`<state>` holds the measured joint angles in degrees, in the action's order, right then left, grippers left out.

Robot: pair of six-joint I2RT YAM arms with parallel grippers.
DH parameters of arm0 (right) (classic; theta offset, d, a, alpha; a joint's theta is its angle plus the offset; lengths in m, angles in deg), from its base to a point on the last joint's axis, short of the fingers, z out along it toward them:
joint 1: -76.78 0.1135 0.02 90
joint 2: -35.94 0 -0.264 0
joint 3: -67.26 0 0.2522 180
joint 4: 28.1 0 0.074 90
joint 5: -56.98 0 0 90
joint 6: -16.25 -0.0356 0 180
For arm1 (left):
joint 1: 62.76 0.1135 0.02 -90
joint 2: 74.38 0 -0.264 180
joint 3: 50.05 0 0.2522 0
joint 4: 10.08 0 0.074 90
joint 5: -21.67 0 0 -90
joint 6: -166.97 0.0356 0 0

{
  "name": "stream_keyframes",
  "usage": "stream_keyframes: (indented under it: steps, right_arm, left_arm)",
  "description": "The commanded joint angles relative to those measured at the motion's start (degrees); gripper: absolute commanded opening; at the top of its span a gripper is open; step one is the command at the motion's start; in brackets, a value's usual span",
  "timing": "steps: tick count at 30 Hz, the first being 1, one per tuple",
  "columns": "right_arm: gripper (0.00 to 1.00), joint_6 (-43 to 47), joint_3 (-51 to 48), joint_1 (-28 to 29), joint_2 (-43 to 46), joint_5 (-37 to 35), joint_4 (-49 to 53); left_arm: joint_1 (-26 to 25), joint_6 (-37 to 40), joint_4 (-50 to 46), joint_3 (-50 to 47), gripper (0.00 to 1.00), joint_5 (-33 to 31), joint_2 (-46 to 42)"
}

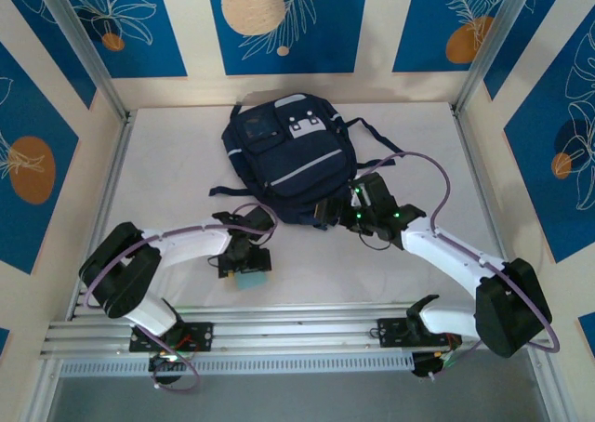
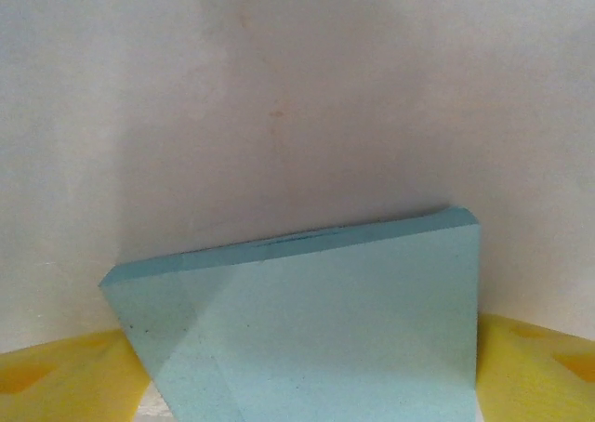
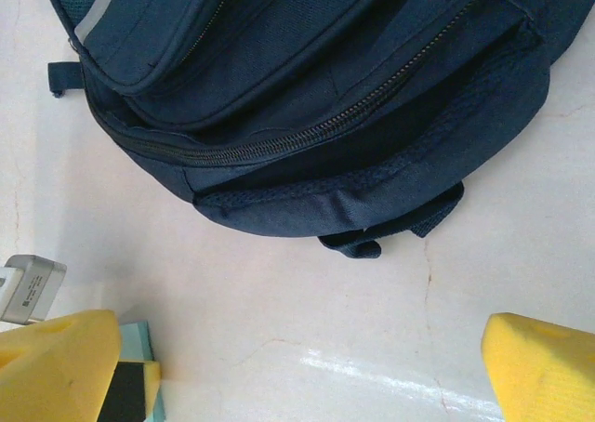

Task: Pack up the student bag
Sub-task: Pick up the notebook from the bottom-center of the table, then pass the notebook.

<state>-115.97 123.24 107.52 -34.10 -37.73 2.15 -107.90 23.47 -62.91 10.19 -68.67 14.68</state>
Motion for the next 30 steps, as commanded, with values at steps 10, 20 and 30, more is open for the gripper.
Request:
stream_keyframes:
  steps: [10,20,30]
  right_arm:
    - [1.0,4.2,-3.43,1.11,2.19,8.41,-7.48]
    - [0.98,3.81,-8.69,3.56,1.86,21.81,-24.5]
    - [0.92,3.7,-13.04,4.5,-1.1,21.13,-36.96]
  left_arm:
    - [0.29,2.24,3.56,3.89,0.74,-4.4,-2.23]
    - [4.51,-1.73,15.09,10.28,0.73,0.39,-4.37]
    - [5.26,-12.41,31.44,9.36,0.67,8.91,-2.24]
